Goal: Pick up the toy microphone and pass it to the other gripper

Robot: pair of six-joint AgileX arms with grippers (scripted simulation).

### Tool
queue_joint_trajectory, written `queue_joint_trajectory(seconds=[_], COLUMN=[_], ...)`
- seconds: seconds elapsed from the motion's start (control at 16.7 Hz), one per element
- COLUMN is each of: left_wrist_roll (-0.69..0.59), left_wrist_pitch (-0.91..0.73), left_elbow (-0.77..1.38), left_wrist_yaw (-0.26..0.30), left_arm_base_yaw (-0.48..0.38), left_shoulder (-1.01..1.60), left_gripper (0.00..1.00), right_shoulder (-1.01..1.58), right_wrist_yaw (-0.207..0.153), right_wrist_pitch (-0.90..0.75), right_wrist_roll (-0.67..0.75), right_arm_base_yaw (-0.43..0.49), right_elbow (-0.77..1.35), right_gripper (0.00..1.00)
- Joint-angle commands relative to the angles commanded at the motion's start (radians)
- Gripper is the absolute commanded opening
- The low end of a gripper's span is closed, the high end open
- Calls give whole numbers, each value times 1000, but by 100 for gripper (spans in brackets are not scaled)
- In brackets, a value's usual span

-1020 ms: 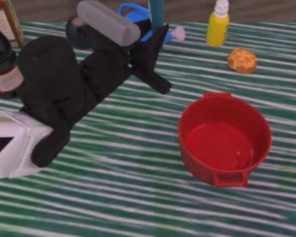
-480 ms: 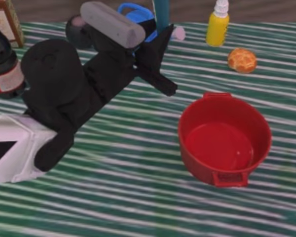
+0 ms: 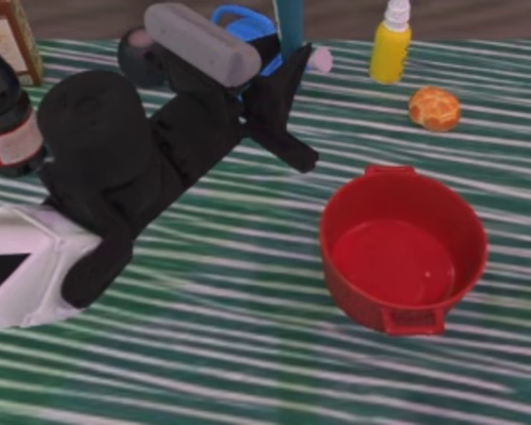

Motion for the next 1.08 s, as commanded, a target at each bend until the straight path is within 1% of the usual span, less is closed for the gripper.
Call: queue_joint_trajectory(seconds=[0.18,0.54,0.72,0.84,0.9,0.96,1.08], left_wrist_roll=[0,0,0,0,0,0,0], left_wrist_pitch=[0,0,0,0,0,0,0], left_elbow=[0,0,0,0,0,0,0], left_wrist_yaw=[0,0,0,0,0,0,0], left_arm_base_yaw=[0,0,0,0,0,0,0], left_shoulder=[0,0,0,0,0,0,0], left_gripper=[0,0,0,0,0,0,0], right_shoulder=[210,711,925,1028,1065,1091,1111], right_wrist_yaw=[-90,-297,-384,-426,-442,-454,-463], right_wrist_pitch=[75,251,326,363,377,387,395], right_wrist_roll=[-10,-35,-47,-53,-55,-57,-58], right_arm_base_yaw=[69,227,294,326,339,347,354], right_elbow=[128,427,553,614,637,654,667], right_gripper=[100,100,100,100,100,100,100])
